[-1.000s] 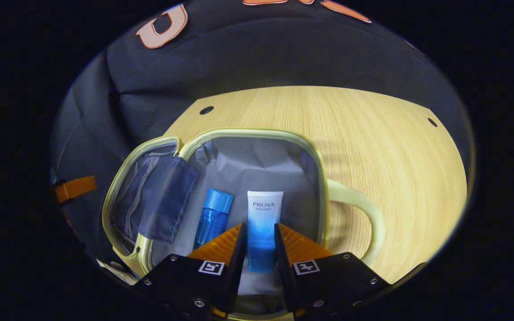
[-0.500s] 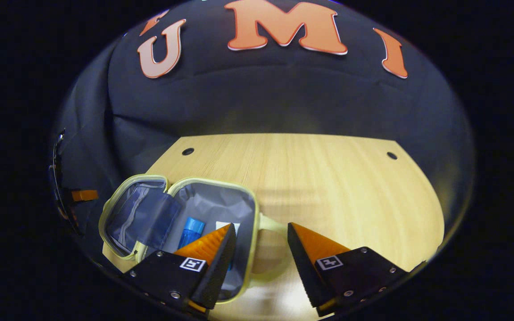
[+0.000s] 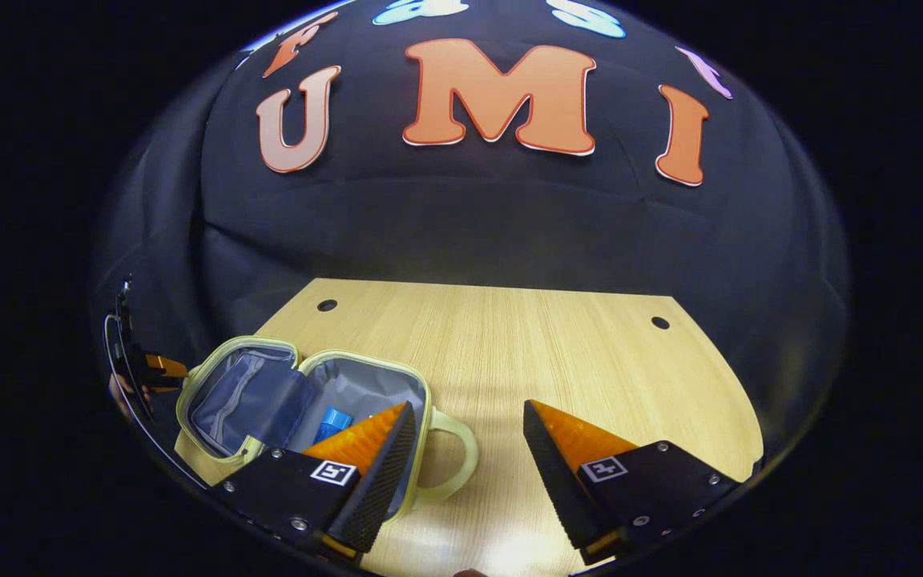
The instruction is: First open the suitcase, pack the skin care products into it, and then close the suitcase.
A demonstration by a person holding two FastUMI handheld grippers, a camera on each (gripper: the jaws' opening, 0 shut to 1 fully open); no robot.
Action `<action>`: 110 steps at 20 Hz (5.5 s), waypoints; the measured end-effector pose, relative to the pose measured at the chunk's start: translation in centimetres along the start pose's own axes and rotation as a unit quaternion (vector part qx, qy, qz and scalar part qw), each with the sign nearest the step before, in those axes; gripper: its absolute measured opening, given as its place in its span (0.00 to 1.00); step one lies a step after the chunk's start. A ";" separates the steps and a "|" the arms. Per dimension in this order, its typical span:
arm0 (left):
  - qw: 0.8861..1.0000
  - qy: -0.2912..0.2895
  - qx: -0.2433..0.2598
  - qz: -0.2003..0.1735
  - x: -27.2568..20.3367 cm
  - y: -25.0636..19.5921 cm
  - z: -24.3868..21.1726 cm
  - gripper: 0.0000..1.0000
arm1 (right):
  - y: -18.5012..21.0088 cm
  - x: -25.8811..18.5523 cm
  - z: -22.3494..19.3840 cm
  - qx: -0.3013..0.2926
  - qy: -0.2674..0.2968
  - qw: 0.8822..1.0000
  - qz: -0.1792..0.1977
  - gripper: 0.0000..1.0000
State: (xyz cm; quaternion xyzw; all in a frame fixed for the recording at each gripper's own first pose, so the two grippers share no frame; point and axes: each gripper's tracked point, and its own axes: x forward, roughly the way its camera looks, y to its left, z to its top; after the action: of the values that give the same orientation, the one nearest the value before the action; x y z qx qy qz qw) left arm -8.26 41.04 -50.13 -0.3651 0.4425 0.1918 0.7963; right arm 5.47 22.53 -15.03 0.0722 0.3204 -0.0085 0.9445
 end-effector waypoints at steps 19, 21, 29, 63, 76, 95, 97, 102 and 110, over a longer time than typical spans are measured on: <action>0.967 -0.077 -0.007 -0.242 -9.8 -11.6 5.6 0.12 | -3.4 -4.4 0.7 0.034 -0.032 0.999 -0.014 0.88; 0.958 -0.092 0.010 -0.273 -12.7 -15.1 6.6 0.12 | -3.2 -4.6 1.1 0.035 -0.038 0.999 -0.009 0.88; 0.927 -0.096 0.085 -0.353 -20.2 -24.6 4.3 0.12 | -4.1 -5.6 1.4 0.048 -0.054 0.997 -0.004 0.89; 0.902 0.063 0.324 -0.280 -15.9 -43.1 -30.2 0.18 | -19.2 -4.5 -0.4 0.066 -0.066 0.996 0.007 0.88; 0.904 -0.005 0.351 -0.245 -18.5 -48.3 -32.7 0.82 | -22.5 -5.1 1.2 0.041 -0.102 0.993 0.029 0.88; 0.858 -0.304 0.344 -0.231 -28.5 -59.1 -27.4 0.96 | -20.8 -7.6 7.2 -0.065 -0.246 0.963 0.083 0.91; 0.853 -0.307 0.361 -0.221 -28.5 -58.9 -27.9 0.97 | -21.1 -7.5 7.1 -0.073 -0.250 0.962 0.081 0.91; 0.847 -0.328 0.361 -0.213 -29.0 -58.8 -27.6 0.96 | -21.2 -7.6 6.9 -0.080 -0.252 0.961 0.081 0.91; 0.862 -0.316 0.343 -0.198 -28.1 -57.5 -27.3 0.96 | -21.1 -7.7 6.7 -0.076 -0.254 0.961 0.078 0.91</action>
State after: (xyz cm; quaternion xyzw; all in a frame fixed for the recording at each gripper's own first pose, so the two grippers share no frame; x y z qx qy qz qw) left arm -2.57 -16.93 -12.01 -0.0688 0.1237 -0.0286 0.9895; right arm 2.13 0.46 -7.84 0.0200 0.0634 0.0714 0.9952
